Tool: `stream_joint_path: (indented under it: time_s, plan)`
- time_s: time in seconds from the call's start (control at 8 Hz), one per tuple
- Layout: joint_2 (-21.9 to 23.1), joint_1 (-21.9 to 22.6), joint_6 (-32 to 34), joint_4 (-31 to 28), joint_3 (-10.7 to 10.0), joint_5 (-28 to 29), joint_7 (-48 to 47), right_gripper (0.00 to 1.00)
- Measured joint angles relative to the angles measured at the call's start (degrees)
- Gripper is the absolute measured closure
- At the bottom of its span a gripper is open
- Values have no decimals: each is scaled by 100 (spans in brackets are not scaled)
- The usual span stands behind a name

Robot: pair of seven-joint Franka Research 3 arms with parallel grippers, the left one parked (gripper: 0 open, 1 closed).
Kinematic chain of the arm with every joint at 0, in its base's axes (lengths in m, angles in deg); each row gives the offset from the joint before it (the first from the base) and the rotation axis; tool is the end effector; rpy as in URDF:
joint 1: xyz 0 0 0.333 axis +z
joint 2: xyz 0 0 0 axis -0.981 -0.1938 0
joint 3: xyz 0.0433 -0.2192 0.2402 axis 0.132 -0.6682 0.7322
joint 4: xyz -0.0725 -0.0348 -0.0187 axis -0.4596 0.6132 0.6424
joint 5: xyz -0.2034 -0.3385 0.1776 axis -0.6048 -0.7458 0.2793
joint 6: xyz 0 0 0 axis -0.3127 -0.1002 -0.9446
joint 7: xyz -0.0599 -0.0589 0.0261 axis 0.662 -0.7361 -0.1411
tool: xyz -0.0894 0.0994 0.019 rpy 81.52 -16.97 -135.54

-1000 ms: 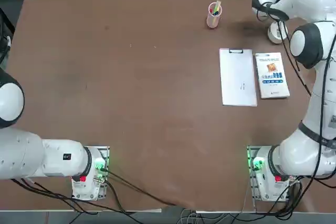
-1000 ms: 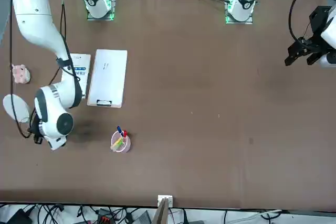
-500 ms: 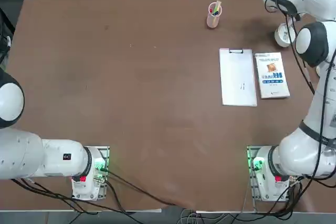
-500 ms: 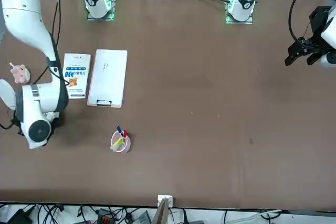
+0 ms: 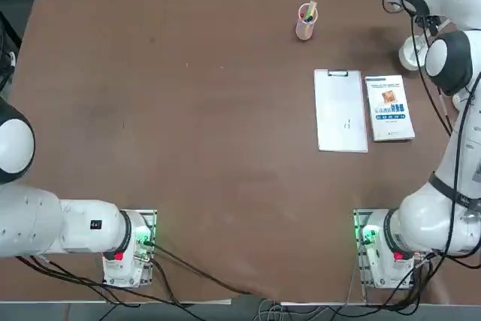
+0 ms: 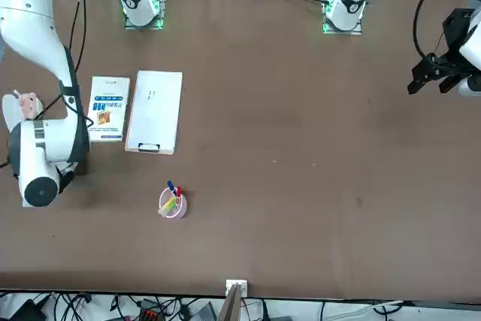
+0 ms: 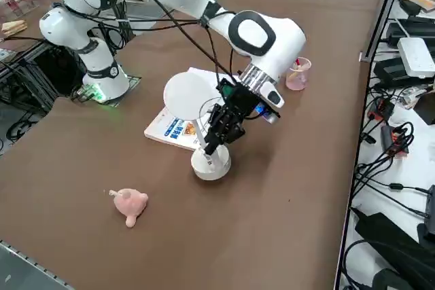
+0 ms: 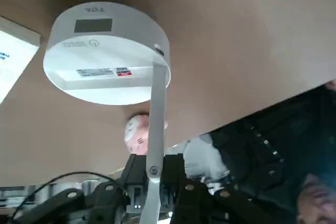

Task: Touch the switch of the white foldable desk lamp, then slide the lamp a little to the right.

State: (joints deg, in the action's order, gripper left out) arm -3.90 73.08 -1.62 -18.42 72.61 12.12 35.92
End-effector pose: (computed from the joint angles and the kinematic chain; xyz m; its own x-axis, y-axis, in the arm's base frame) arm 0.7272 -0.1563 0.2555 0.5342 0.3413 -0.7734 0.7249 -0.6556 0.2115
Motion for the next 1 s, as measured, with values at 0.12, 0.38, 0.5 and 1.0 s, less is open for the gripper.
stream_joint_path:
  time_s: [0.12, 0.38, 0.5, 1.0]
  plan:
    - [0, -56, 57, 36, -1, 29, -36, 85]
    - [-40, -126, 57, 44, -1, 36, -43, 85]
    - [-90, -137, 55, 44, -1, 36, -50, 85]
    - [-267, -157, 54, 56, -5, 36, -94, 85]
